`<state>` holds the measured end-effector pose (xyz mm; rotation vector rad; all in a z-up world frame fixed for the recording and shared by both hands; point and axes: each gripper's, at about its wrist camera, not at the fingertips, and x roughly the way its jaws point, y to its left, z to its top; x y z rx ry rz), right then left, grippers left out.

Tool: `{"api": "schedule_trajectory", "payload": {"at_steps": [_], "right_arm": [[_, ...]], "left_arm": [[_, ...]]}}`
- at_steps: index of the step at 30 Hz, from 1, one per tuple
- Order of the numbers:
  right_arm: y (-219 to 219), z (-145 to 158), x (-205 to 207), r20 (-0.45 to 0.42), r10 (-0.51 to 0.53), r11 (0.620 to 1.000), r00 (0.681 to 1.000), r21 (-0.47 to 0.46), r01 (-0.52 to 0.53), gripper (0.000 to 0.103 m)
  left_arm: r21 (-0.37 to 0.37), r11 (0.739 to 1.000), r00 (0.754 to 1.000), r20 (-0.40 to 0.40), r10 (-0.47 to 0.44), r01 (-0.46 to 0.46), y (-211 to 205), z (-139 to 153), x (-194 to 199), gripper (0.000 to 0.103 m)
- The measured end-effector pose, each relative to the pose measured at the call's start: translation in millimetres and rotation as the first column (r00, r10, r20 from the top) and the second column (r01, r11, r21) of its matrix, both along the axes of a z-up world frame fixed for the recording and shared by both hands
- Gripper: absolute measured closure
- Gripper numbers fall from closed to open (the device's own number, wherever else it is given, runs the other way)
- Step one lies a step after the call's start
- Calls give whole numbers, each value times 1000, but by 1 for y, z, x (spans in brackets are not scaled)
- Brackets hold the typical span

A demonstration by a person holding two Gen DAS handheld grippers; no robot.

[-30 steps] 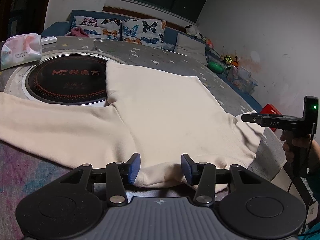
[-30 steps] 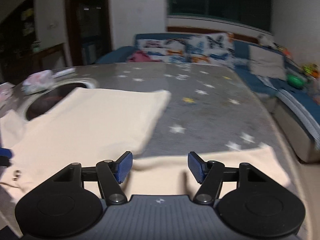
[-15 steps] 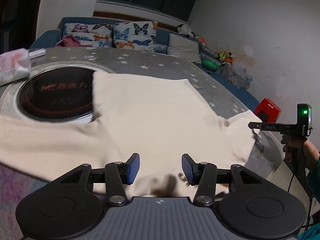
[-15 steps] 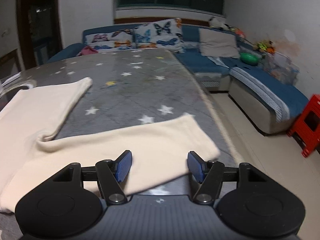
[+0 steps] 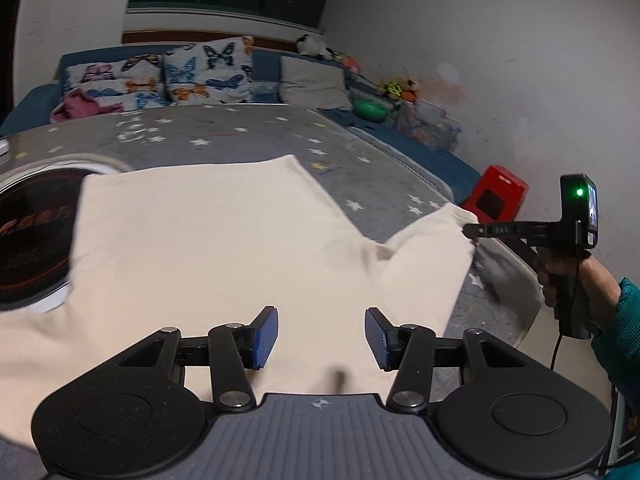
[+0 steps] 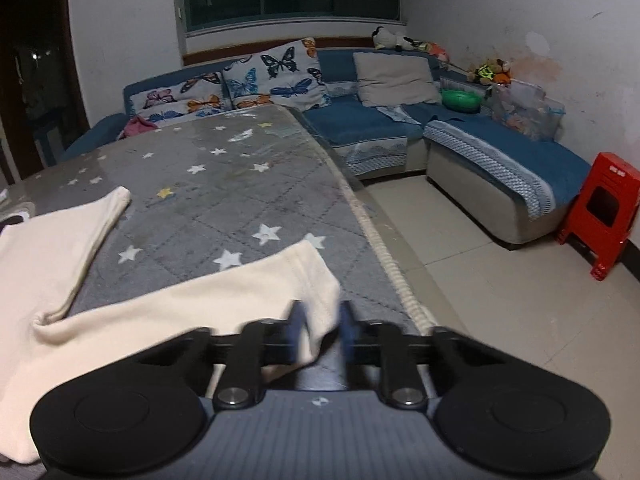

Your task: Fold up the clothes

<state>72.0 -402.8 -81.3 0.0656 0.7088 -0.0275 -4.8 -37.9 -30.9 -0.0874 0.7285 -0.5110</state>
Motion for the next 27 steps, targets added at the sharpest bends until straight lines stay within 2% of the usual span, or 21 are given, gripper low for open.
{"api": "schedule_trajectory", "payload": {"at_steps": [7,14,20,27], "right_arm": [[-5,18,-18,69,-16,1000,997,-9,16,95],[-11,7,-23,43,-32,999,999,7,32,95],[-14,9,-25,58,-35,999,998,26,33,95],[-13,13,-27,70,-32,999,997,18,30,95]], "left_arm": [[6,996,996,23,-92,91,-45,2,21,53],[-48,987,988,-15,-157,156,-80,-12,51,53],[-68,981,983,-9,-181,180,-98,-16,63,53],[-94,986,989,-49,-141,136,-102,-29,77,53]]}}
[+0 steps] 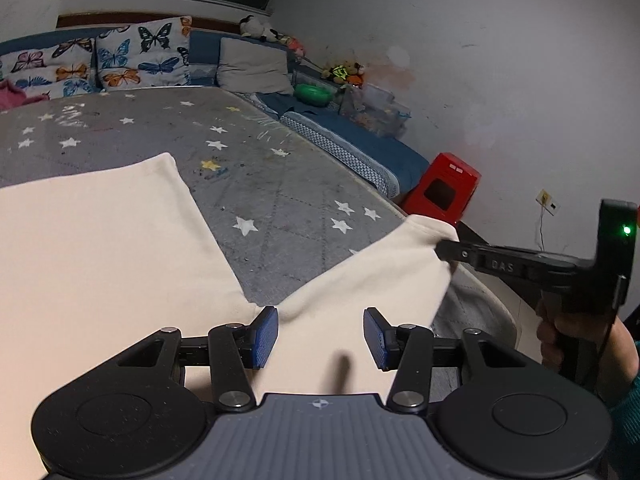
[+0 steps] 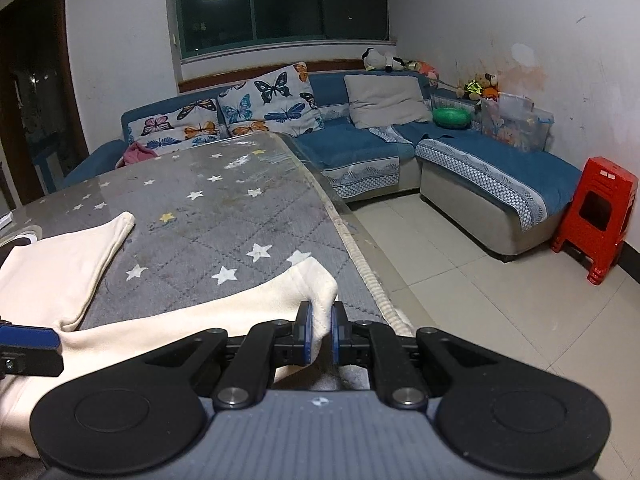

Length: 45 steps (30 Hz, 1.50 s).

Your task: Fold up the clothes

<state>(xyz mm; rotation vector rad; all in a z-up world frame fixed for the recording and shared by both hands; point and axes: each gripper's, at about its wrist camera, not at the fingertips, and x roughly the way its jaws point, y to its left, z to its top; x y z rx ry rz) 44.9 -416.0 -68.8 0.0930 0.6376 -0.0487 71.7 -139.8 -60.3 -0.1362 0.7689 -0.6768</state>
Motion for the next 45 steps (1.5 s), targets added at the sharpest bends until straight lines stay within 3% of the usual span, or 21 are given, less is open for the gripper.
{"api": "schedule_trajectory", "payload": {"at_steps": [9,13,19,24,30,34,39,45], "right_arm": [[-1,3,-9,6,-21,1000,1000,8,21,95],[2,18,-14,40,-7,1000,999,12,6,95],[26,58,-27,120,82,997,989,-16,-81,95],[65,93,-36,179,204,979,963,-47,-199,95],[131,123,-41,206,391,920,897,-94,-380,95],[189,131,-36,188,529,848,827,-134,-512,95],[253,121,-31,127,652,758,748,-151,-635,95],[307,87,-26,12,744,663,668,-131,-737,95]], "left_arm": [[-24,1000,1000,-25,6,-7,-2,-3,7,51],[-38,999,1000,14,3,-3,15,10,-11,51],[-2,998,996,54,66,-66,63,18,-45,50],[2,989,988,43,149,-149,103,16,-66,50],[-35,972,971,52,234,-232,143,18,-90,50],[-55,956,955,53,292,-289,168,18,-104,50],[-76,935,935,51,352,-347,193,17,-119,50],[-85,914,916,37,400,-396,214,13,-131,50]]}}
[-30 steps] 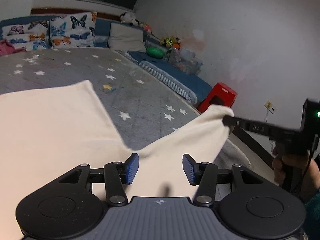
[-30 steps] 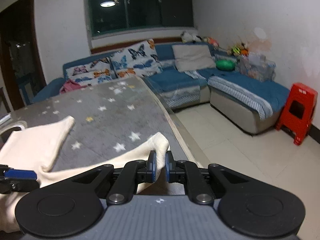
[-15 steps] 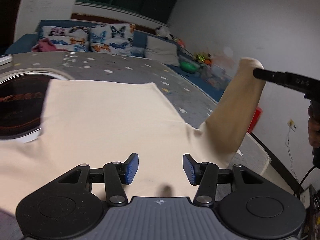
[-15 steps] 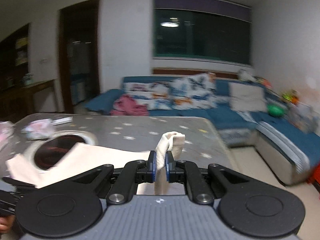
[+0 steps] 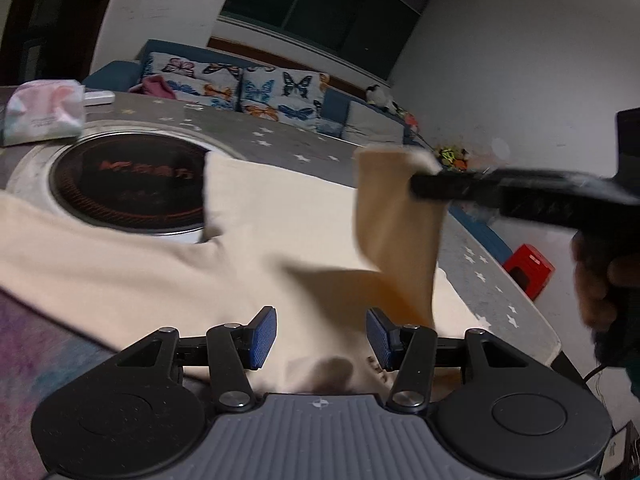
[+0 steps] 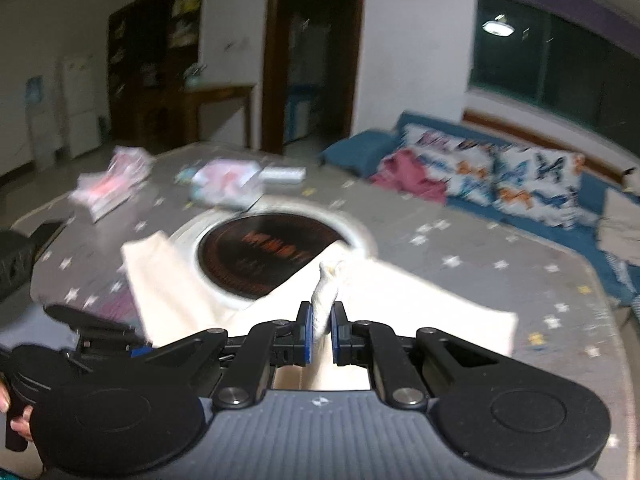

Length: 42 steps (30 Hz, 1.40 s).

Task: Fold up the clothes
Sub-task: 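Fold the held sleeve across the sweatshirt body toward the left gripper, then release the folded sleeve with the right gripper and withdraw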

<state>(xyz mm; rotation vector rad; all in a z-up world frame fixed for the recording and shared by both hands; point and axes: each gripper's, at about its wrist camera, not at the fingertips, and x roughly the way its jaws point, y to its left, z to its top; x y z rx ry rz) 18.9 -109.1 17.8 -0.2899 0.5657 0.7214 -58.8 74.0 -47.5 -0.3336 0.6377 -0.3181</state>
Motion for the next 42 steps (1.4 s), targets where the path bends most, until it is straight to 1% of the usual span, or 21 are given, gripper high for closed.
{"api": "schedule_trajectory", "payload": {"at_steps": [3,4,5,7,10,13,16,19,21,23,25,27,29,35,38,42], "right_arm": [[14,-19,-1,-55,40,999,998,-19,-41,94],[17,-24,-2,-70,52,998,996,-23,-54,91],[20,-29,-2,-84,66,997,994,-28,-69,84],[19,-33,-6,-88,80,996,993,-35,-83,77],[10,-32,-11,-84,80,996,993,-41,-83,75],[-10,-31,-11,-84,45,997,995,-62,-51,75],[-38,-36,-10,-96,-20,995,995,-99,10,75],[-75,-48,-8,-132,-113,988,985,-123,97,75],[-93,-55,-8,-158,-154,983,975,-122,136,75],[-106,-62,-10,-177,-179,980,968,-123,159,75],[-112,-70,-11,-186,-189,977,964,-131,167,77],[-115,-75,-11,-191,-194,976,962,-136,170,77],[-117,-74,-11,-182,-191,977,965,-134,168,78],[-111,-59,1,-108,-166,979,980,-137,151,78],[-103,-61,15,-81,-131,980,988,-161,117,77],[-97,-62,35,-80,-38,980,996,-200,21,76]], "left_arm": [[-2,1000,1000,-7,13,-13,5,-3,-3,50],[-1,1000,1000,-8,16,-16,6,-3,-3,50],[1,1000,1000,-8,18,-18,6,-3,-3,50],[5,1000,1000,-8,22,-22,7,-3,-4,50],[10,1000,1000,-4,27,-27,8,-1,-5,50],[14,999,1000,6,30,-30,9,1,-3,50],[16,999,999,11,30,-31,8,4,0,50],[28,999,1000,9,29,-29,4,3,6,50],[28,999,1000,6,15,-15,-1,2,11,51],[34,999,1000,5,-3,3,-7,2,16,52],[42,999,1000,8,-20,20,-14,1,19,52],[49,998,1000,5,-28,28,-18,0,22,52],[56,998,999,2,-33,33,-20,-1,24,52],[61,998,1000,-6,-19,19,-18,-3,31,52],[66,998,1000,-1,2,-2,-14,-1,33,50],[64,996,998,7,56,-57,2,3,34,50]]}}
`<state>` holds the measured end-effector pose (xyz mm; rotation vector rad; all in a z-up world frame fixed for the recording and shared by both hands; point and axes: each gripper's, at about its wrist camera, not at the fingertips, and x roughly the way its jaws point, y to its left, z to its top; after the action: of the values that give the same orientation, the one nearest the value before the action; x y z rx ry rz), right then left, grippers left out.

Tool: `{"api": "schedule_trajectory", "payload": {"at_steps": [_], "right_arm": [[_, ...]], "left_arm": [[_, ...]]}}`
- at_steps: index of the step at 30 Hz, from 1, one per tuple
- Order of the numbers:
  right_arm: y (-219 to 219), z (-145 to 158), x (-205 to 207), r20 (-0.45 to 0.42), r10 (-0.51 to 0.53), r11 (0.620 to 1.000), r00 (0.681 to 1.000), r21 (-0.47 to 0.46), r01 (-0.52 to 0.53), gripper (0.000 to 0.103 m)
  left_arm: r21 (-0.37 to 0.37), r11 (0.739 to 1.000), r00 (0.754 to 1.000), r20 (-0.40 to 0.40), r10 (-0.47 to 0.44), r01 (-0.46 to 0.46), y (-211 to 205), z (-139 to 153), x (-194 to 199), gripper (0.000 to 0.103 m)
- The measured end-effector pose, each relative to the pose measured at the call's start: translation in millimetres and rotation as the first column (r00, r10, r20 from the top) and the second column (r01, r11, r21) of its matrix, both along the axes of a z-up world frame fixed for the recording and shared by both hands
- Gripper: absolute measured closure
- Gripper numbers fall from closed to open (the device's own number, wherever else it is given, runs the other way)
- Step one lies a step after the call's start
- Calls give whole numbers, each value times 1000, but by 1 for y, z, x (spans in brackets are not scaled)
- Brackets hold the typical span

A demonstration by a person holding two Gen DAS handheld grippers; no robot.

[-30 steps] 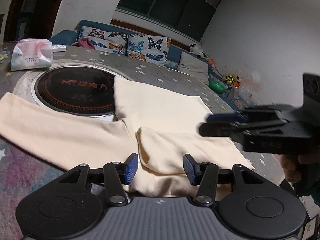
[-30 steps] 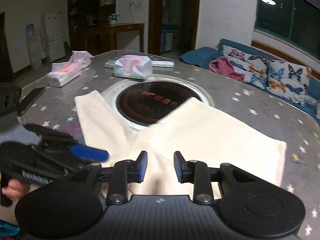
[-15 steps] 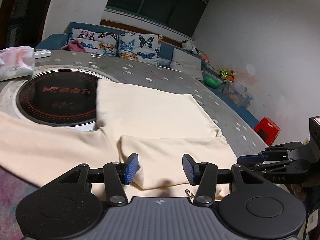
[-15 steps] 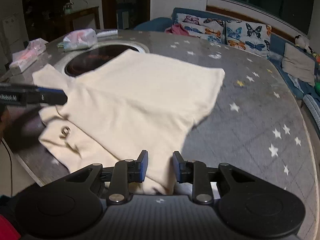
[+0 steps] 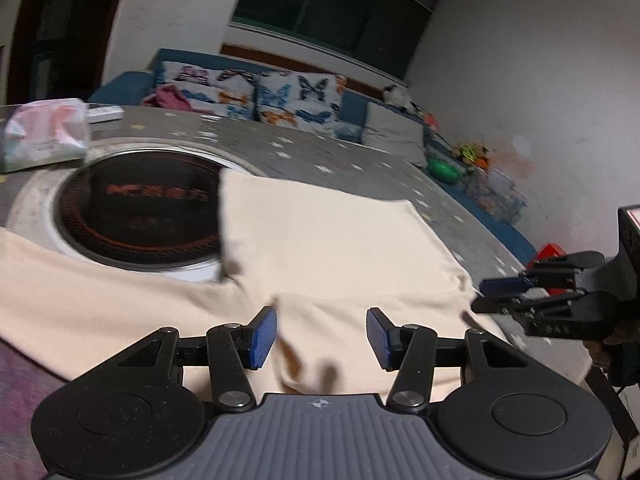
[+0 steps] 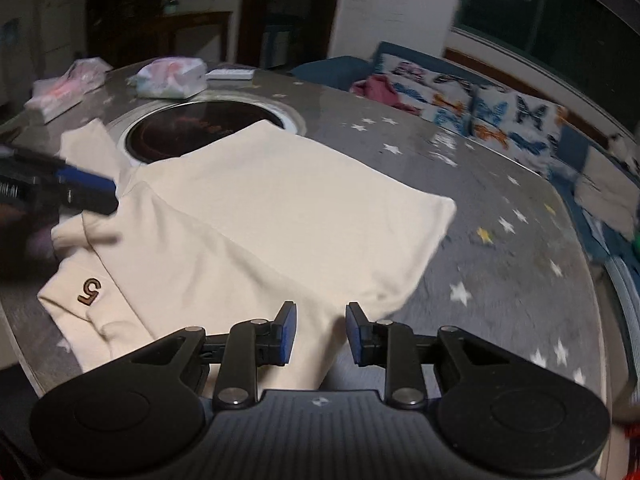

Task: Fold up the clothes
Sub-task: 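Release the folded sleeve with the right gripper and withdraw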

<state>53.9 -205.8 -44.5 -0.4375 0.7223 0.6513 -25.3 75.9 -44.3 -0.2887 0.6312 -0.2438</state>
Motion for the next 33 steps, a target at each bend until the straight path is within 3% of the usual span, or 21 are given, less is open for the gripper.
{"api": "schedule_trajectory", "payload": {"at_steps": [7,9,11,18,21,24,28,33], "right_arm": [[9,-7,23,-60,158,985,986,-57,-162,77],[7,-7,28,-87,170,984,982,-42,-174,83],[3,-6,31,-106,170,984,980,-30,-174,95],[-17,6,27,-95,126,988,987,-78,-133,103],[-29,2,28,-90,71,993,993,-87,-79,103],[-37,2,26,-80,44,998,996,-34,-47,102],[-28,13,18,-39,117,993,992,19,-116,91],[-8,6,29,-72,202,979,977,5,-202,88]], "left_arm": [[-2,999,999,-11,49,-49,21,0,6,50],[0,999,998,-26,53,-53,24,-5,9,50],[5,998,997,-43,59,-59,26,-10,11,50],[10,998,997,-45,60,-59,28,-16,11,50],[8,998,997,-44,61,-61,28,-17,12,50],[8,998,997,-49,60,-59,27,-15,12,50],[23,999,998,-35,45,-44,26,-9,11,49],[29,997,997,-38,70,-69,31,-10,10,49]]}}
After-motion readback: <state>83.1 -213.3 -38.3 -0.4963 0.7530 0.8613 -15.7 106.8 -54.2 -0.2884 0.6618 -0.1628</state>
